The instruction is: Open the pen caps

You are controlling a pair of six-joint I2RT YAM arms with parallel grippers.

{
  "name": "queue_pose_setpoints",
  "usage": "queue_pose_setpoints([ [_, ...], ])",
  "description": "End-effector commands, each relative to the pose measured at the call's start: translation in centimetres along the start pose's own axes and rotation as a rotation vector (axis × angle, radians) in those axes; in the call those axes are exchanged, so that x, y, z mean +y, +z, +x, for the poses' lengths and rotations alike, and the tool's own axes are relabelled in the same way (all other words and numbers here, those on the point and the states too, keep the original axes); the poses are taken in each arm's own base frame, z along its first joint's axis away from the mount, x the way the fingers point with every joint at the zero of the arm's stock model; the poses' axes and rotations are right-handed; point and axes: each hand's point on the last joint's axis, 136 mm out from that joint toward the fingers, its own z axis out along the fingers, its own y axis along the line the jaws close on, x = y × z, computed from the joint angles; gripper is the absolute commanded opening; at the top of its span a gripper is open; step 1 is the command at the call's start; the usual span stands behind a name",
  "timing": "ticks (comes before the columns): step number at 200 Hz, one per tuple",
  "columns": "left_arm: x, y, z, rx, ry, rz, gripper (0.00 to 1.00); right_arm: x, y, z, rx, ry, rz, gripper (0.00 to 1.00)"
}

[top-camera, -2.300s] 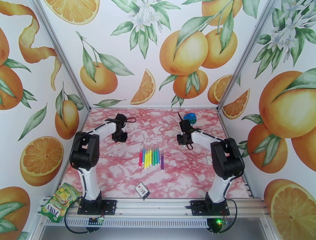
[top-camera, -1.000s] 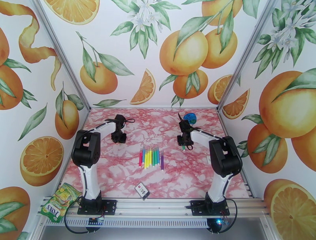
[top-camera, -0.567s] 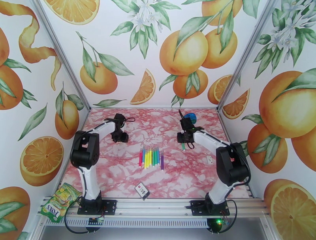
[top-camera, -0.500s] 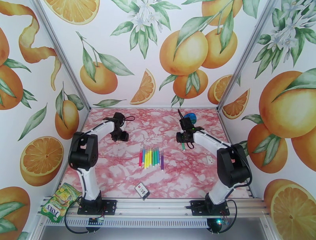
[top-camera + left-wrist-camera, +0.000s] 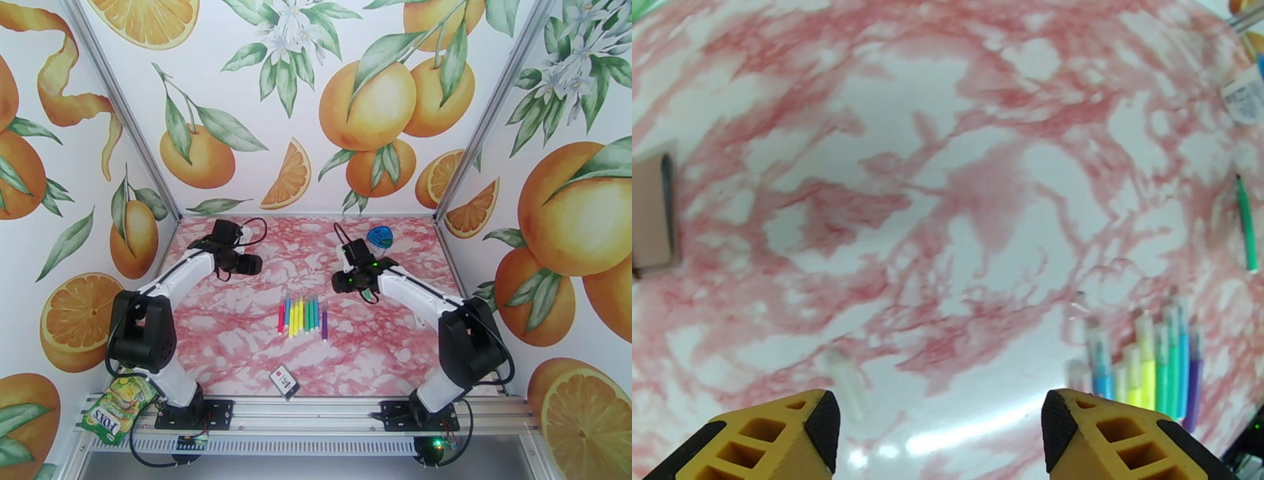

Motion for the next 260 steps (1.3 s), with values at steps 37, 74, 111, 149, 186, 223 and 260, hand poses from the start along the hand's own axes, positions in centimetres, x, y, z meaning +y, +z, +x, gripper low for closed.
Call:
queue_pose_setpoints([
  [37,-2.6,-3.3,-2.9,-0.237,0.012,0.122,0.75,3.2,0.6,4.3,0.115,-0.011,-0.018,0.49],
  [74,-2.1,-4.0,-3.4,-0.284,0.009,0.095,0.76,3.8,1.4,5.9,0.149,0.016,-0.016,0.49],
  [111,-1.6,-4.2,-3.5,-0.307,-0.006,0.073,0.76,4.8,2.3,7.2,0.178,0.025,-0.008,0.49],
  [149,-1.5,-4.9,-3.8,-0.322,-0.014,0.056,0.76,5.4,3.1,8.2,0.197,0.037,0.015,0.49],
  [186,-1.3,-5.5,-3.5,-0.33,-0.008,0.04,0.76,5.4,3.6,8.8,0.206,0.047,0.056,0.48],
  [223,-1.4,-6.0,-3.7,-0.34,-0.005,0.042,0.77,5.3,4.3,9.6,0.226,0.036,0.097,0.46],
  [260,-1.6,-6.1,-3.9,-0.345,-0.007,0.052,0.77,5.1,4.8,10.1,0.234,0.048,0.11,0.43],
])
